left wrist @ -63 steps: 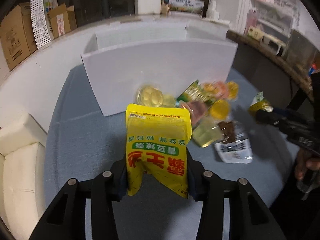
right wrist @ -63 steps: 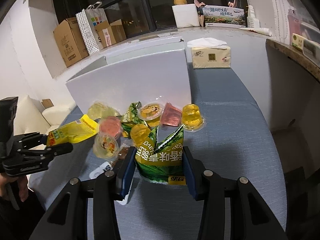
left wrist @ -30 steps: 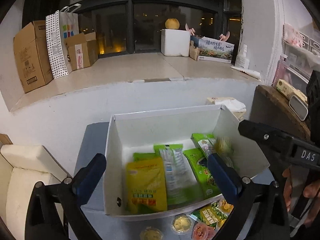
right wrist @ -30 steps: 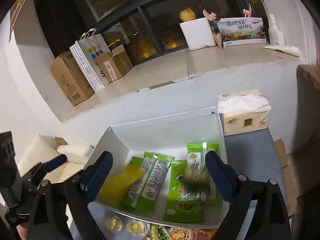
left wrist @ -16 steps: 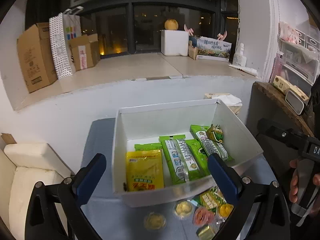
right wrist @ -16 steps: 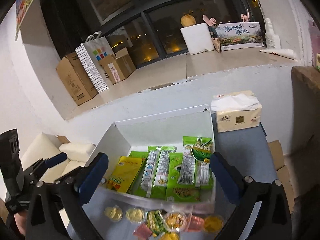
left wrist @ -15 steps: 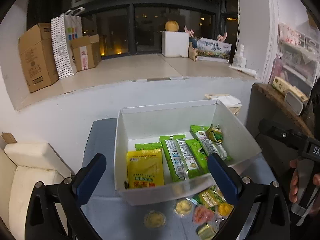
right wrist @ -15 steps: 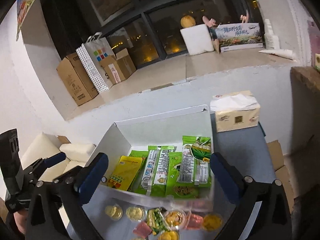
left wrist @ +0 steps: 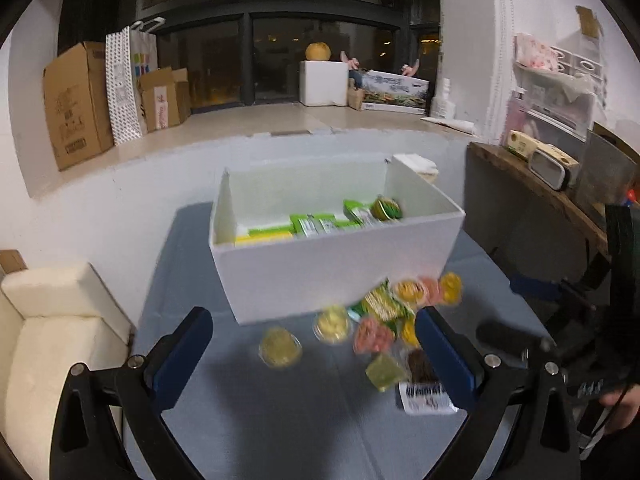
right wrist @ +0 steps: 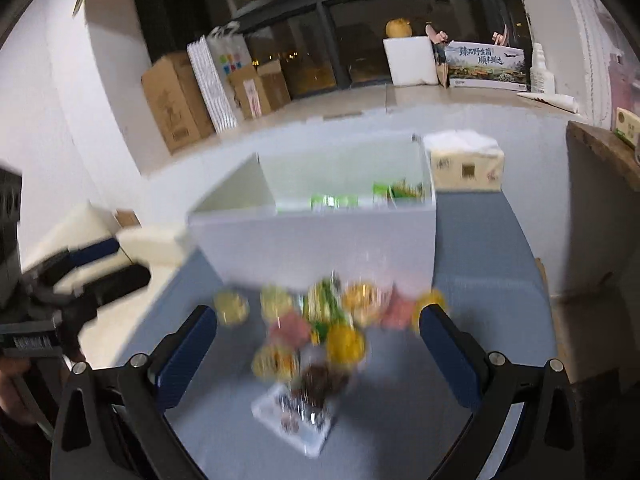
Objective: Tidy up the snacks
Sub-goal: 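Grasp a clear yellow jelly cup with the right tool while the left tool grasps another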
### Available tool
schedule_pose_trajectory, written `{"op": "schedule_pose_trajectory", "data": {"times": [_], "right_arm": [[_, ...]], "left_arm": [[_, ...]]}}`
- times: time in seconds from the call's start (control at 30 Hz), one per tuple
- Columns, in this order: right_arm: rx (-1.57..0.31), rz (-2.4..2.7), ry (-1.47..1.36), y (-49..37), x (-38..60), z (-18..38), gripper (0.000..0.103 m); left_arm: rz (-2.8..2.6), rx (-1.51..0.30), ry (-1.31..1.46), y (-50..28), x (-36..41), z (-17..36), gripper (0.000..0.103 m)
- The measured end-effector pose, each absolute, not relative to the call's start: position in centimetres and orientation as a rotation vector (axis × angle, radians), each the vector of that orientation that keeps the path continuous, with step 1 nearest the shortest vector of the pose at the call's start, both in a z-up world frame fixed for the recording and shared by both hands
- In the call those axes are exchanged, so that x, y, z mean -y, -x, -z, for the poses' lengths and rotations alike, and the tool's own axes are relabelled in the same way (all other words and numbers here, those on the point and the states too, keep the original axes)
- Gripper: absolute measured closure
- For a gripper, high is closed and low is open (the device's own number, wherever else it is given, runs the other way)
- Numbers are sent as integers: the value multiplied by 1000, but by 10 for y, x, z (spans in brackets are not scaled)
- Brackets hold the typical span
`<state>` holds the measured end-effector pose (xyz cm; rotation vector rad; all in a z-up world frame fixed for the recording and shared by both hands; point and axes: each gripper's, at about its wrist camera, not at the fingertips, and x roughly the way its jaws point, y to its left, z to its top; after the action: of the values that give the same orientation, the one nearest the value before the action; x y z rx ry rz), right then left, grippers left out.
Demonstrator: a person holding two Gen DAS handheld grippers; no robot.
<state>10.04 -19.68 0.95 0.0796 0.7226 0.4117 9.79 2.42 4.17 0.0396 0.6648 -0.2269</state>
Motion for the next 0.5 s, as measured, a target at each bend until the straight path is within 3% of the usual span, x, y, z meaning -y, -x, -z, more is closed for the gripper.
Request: {"op": "schedule_pose_trajectory", "data": {"times": [0.2,0.5], "right_arm": [[-690,-441,18,-73,181,9,0],[-717,-512,122,-80,136,37,0]], "left_arm": [[178,-734,39,-93,-43,-6,0],[138,-706,58,-85,-55,0,0]]}}
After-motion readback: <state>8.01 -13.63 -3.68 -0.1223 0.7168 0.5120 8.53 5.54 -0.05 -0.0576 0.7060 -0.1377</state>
